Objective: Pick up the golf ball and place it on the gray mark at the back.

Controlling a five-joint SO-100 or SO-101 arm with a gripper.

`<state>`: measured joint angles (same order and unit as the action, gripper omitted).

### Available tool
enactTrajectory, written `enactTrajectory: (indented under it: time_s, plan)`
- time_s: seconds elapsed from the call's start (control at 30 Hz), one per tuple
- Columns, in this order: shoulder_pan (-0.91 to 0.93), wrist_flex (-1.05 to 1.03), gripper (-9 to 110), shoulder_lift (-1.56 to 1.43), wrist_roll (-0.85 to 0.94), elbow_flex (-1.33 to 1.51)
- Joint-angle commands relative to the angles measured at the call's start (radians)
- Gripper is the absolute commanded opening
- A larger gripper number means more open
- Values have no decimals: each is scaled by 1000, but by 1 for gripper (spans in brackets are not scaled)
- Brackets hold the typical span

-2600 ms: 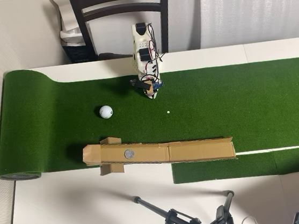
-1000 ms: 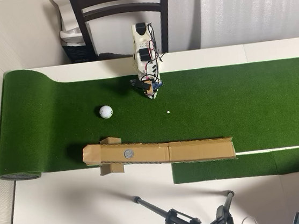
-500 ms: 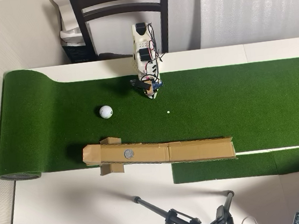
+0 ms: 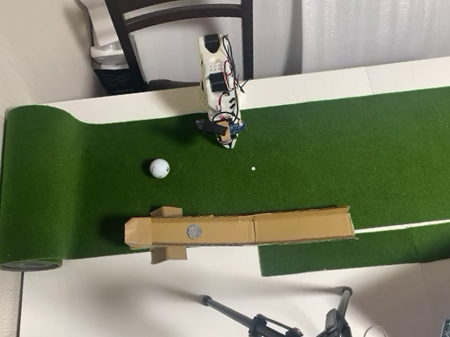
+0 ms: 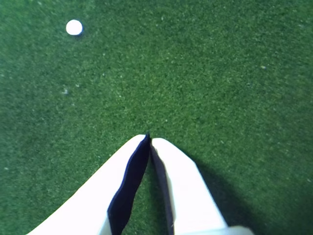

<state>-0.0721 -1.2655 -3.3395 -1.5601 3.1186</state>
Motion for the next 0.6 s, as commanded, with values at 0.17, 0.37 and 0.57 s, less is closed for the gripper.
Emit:
enactTrajectory:
  time_s: [0.17,0.37,0.57]
  plan:
    - [6,-2,0,-87,5,75]
    - [6,-2,0,-87,5,75]
    - [6,-2,0,-87,-6,75]
